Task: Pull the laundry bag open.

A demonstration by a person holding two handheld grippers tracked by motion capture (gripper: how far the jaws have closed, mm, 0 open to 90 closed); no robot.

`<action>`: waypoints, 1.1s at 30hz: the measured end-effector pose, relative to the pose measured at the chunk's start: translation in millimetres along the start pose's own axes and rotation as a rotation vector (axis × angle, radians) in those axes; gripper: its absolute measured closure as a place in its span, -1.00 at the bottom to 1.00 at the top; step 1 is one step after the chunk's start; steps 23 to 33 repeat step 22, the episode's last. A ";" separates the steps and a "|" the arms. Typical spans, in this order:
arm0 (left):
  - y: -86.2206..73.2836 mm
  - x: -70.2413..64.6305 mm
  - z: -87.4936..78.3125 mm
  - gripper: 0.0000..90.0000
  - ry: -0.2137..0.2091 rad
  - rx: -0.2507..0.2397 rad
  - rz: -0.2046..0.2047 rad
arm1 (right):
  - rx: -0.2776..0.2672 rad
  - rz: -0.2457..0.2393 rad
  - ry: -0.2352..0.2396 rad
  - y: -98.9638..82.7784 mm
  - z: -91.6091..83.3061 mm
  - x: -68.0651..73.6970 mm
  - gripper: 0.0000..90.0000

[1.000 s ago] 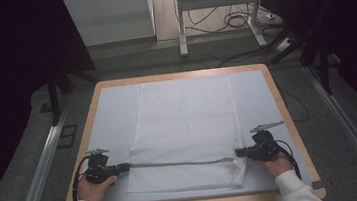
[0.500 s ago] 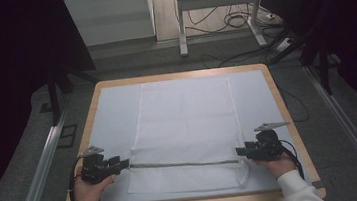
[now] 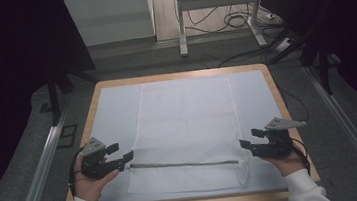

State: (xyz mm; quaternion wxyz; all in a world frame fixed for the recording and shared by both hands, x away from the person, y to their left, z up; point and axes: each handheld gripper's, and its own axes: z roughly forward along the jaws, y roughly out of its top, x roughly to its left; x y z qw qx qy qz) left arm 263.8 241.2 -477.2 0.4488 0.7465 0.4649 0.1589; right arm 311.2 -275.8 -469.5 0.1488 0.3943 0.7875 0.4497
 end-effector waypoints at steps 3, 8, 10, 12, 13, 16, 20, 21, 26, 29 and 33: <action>-0.8 2.3 -1.0 -0.30 0.007 0.003 -0.009 | -0.017 0.010 -0.014 -4.0 -9.1 -7.0 -0.29; -1.1 5.5 -2.5 -0.31 0.017 0.006 -0.023 | -0.015 0.026 -0.029 -11.0 -18.3 -17.6 -0.31; -0.8 5.4 -2.4 -0.31 0.017 0.007 -0.023 | -0.021 0.033 -0.035 -11.6 -19.8 -19.9 -0.31; -0.9 5.1 -1.7 -0.32 0.019 0.010 -0.025 | -0.023 0.035 -0.035 -11.4 -19.8 -20.0 -0.31; -1.1 5.1 -1.0 -0.32 0.017 0.013 -0.025 | -0.022 0.034 -0.035 -11.4 -19.6 -19.7 -0.31; -1.6 5.4 0.6 -0.32 0.014 0.018 -0.026 | -0.022 0.027 -0.031 -11.2 -18.6 -18.3 -0.31; -1.5 6.2 2.2 -0.34 0.015 0.020 -0.027 | -0.027 0.019 -0.021 -10.8 -18.8 -16.2 -0.37; -1.7 6.4 2.8 -0.36 0.018 0.019 -0.026 | -0.028 0.018 -0.018 -10.6 -18.9 -15.8 -0.38; -2.1 6.6 3.5 -0.37 0.021 0.018 -0.026 | -0.029 0.017 -0.016 -10.4 -18.9 -15.4 -0.39; -2.1 6.6 3.5 -0.37 0.021 0.018 -0.026 | -0.029 0.017 -0.016 -10.4 -18.9 -15.4 -0.39; -2.1 6.6 3.5 -0.37 0.021 0.018 -0.026 | -0.029 0.017 -0.016 -10.4 -18.9 -15.4 -0.39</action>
